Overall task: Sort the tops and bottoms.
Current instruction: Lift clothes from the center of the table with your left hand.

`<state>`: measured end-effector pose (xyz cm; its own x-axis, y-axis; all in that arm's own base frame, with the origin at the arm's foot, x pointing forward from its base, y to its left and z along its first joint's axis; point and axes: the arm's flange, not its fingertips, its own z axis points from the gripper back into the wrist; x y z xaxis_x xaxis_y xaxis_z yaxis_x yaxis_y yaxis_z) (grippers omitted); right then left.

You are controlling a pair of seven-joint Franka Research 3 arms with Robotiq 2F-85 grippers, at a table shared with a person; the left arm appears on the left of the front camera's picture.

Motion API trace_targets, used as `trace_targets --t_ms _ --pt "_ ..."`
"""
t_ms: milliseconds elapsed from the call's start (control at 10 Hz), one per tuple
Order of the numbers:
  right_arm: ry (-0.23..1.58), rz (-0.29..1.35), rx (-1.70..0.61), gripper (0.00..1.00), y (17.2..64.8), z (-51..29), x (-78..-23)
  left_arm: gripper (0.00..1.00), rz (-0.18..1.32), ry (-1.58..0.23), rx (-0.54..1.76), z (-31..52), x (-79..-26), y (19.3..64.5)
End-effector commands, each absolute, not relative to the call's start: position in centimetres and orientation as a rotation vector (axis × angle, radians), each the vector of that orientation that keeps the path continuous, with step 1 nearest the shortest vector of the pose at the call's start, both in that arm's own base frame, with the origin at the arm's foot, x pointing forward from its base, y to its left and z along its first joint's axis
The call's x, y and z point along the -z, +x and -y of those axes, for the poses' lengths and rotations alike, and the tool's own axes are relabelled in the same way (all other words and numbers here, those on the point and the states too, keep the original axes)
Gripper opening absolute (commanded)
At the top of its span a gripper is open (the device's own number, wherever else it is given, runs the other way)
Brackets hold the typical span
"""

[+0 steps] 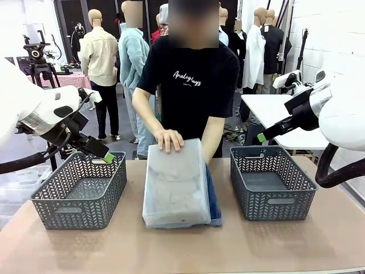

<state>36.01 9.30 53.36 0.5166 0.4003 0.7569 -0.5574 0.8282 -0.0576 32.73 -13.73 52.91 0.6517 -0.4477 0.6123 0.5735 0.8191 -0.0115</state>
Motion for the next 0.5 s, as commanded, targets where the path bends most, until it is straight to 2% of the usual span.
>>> trace_targets --t_ms 0,400 --pt "0.205 0.85 -0.587 1.0 36.12 -9.17 -53.26 1.0 0.636 -0.221 0.582 13.52 -53.03 32.72" --pt "0.205 0.85 -0.587 1.0 36.12 -9.17 -53.26 1.0 0.636 -0.221 0.582 13.52 -53.03 32.72"
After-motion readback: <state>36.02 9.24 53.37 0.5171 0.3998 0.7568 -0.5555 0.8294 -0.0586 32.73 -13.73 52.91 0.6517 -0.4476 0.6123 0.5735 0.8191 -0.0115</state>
